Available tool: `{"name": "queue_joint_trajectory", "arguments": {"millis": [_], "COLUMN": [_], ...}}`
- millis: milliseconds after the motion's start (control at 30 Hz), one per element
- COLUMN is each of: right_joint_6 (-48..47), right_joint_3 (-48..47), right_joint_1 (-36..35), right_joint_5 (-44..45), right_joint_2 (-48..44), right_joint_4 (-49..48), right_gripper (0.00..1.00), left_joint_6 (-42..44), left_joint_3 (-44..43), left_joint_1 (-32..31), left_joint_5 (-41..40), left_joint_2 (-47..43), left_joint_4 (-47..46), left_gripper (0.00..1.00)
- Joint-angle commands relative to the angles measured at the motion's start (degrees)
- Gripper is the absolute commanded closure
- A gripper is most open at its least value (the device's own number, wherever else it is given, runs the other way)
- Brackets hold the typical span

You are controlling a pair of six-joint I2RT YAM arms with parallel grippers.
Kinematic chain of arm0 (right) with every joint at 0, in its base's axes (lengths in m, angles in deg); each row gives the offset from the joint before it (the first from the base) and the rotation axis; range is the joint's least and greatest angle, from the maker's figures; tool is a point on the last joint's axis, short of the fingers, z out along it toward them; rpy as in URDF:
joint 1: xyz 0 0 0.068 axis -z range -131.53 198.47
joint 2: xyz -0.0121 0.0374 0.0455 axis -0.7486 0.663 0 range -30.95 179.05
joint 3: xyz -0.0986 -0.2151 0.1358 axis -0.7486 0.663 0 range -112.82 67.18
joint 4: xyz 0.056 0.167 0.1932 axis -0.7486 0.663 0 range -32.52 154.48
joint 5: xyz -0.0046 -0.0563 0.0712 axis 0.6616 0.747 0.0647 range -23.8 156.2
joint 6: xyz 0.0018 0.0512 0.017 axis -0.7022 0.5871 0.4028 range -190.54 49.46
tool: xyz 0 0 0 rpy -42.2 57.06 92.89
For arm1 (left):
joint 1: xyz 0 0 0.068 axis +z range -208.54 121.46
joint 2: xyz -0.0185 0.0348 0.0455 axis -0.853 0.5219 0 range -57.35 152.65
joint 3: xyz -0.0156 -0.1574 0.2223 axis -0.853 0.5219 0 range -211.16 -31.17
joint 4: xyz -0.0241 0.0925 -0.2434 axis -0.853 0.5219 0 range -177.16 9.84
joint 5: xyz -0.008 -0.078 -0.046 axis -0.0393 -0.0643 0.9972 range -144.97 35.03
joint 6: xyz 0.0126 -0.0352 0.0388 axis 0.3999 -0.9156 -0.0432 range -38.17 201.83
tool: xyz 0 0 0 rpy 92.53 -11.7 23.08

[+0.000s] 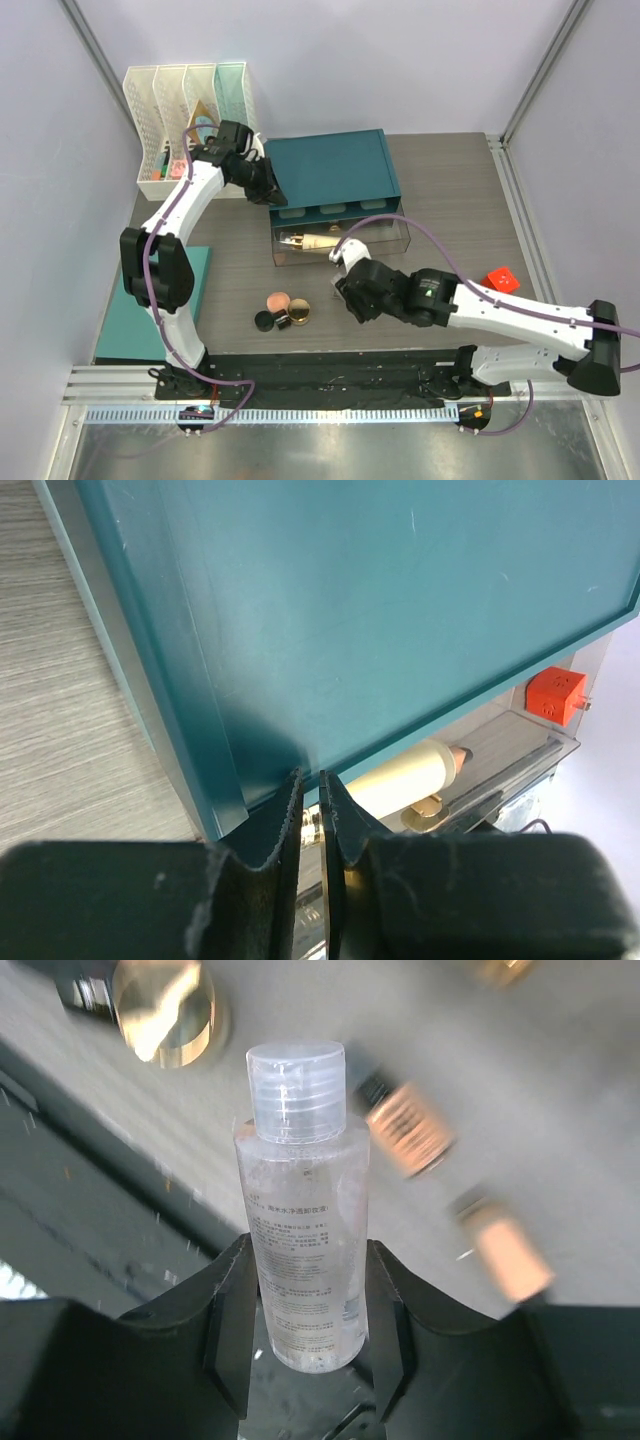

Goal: Organize the makeup

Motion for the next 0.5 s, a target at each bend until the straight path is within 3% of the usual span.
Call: {"name": "queue_joint_trajectory", "arguments": {"millis": [0,167,467], "right_joint_6": [-7.0,-15.3,-27.6], "right_joint_3": [-8.5,-16.2,-24.7], "right_joint_1": [0.6,5.1,16.3], "right_joint_5": [12.8,20.1,20.0], "right_joint_2": [-1.7,5.0,16.2], "right_joint_4": [-0.6,-0.7,-5.1], "right_gripper": [0.99,0.99,0.98], "left_joint_6": [1.4,1.3,2.1], "left_joint_3": [0.8,1.0,1.2], "left_joint_1": [-0.1,-0.1,-0.1], "left_joint_5": [-2.3,-2.1,-1.9], "left_joint_2": [3.4,3.6,4.3], "left_joint_4": [4.6,4.4,4.9], "left_gripper": [0.87,0.87,0.87]}}
